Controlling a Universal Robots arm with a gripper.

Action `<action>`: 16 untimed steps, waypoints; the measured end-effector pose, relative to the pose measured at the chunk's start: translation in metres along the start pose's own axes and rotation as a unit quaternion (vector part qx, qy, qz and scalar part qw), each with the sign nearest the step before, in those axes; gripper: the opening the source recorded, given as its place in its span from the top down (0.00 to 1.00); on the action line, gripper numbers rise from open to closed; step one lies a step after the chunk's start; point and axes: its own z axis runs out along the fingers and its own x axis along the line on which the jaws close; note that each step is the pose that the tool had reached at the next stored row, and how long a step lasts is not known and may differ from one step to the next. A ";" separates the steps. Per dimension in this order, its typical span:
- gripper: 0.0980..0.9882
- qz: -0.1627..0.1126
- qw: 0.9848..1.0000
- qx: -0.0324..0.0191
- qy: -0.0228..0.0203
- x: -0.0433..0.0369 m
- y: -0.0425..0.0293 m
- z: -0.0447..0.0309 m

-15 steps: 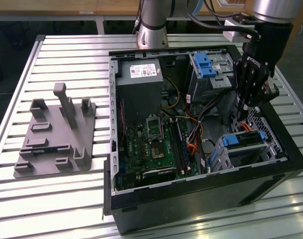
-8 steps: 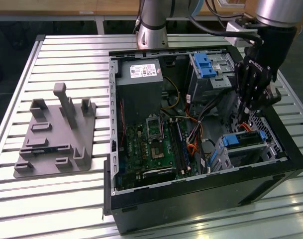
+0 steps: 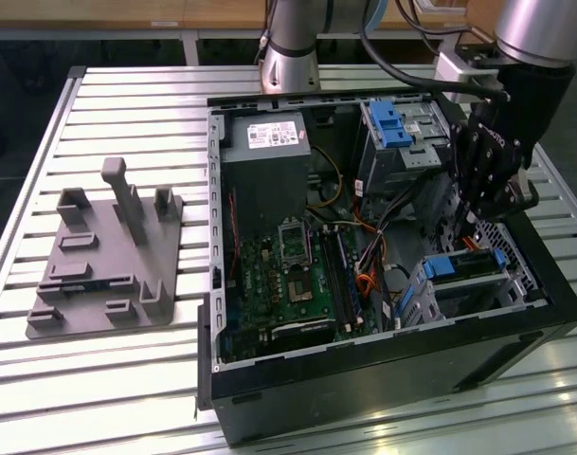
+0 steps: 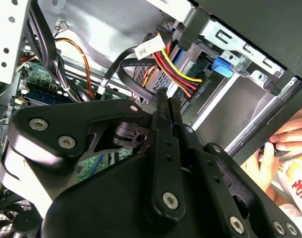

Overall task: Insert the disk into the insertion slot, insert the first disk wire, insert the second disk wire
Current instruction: 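Insert the second disk wire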

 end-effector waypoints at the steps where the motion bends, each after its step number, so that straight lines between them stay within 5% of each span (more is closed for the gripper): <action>1: 0.95 0.000 1.000 0.000 -0.001 0.0012 0.0000 0.0002; 16: 0.95 -0.001 1.000 -0.004 -0.002 0.0064 -0.0027 0.0011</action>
